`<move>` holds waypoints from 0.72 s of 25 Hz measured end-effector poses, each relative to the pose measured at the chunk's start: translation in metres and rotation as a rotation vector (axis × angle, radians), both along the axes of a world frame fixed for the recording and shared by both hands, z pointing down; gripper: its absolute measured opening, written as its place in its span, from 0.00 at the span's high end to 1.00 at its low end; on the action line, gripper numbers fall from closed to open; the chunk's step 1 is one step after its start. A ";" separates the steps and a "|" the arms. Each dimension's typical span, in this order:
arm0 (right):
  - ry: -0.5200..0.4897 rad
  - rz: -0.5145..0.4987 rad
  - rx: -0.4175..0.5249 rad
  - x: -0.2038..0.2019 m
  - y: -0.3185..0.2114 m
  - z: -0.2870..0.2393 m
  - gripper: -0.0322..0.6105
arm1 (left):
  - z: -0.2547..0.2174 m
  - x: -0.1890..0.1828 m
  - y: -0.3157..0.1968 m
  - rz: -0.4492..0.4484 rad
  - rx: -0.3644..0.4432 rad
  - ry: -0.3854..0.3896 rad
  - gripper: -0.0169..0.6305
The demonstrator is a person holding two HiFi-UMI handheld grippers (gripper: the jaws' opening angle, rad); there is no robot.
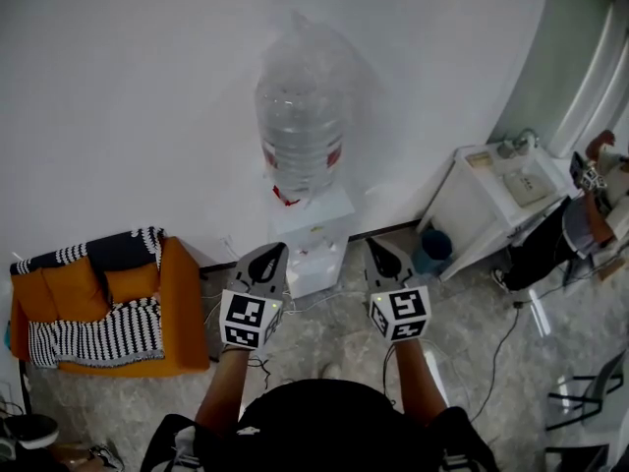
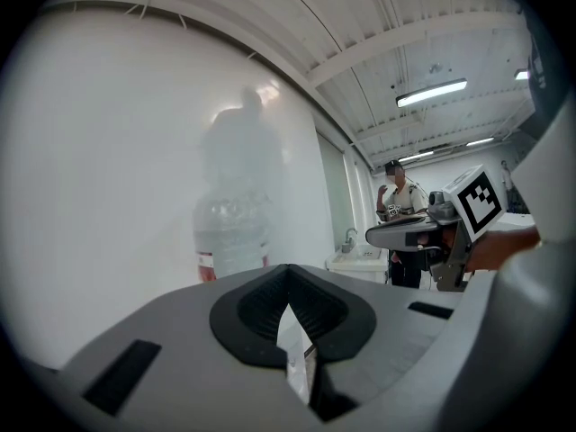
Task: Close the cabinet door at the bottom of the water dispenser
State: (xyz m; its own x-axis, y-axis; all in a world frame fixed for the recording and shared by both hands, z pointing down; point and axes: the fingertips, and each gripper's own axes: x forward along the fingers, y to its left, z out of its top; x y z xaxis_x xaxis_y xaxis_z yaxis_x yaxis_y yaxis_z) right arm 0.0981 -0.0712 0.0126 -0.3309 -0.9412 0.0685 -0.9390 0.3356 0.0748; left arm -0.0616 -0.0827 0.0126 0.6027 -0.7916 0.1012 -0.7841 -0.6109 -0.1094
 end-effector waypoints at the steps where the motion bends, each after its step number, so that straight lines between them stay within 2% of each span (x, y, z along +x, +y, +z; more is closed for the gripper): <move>1: 0.001 0.000 -0.001 0.000 -0.001 0.001 0.90 | 0.000 0.000 -0.001 0.000 0.002 -0.001 0.96; 18: -0.007 0.012 -0.004 -0.006 -0.014 0.004 0.90 | -0.004 0.002 -0.007 0.028 0.038 -0.002 0.96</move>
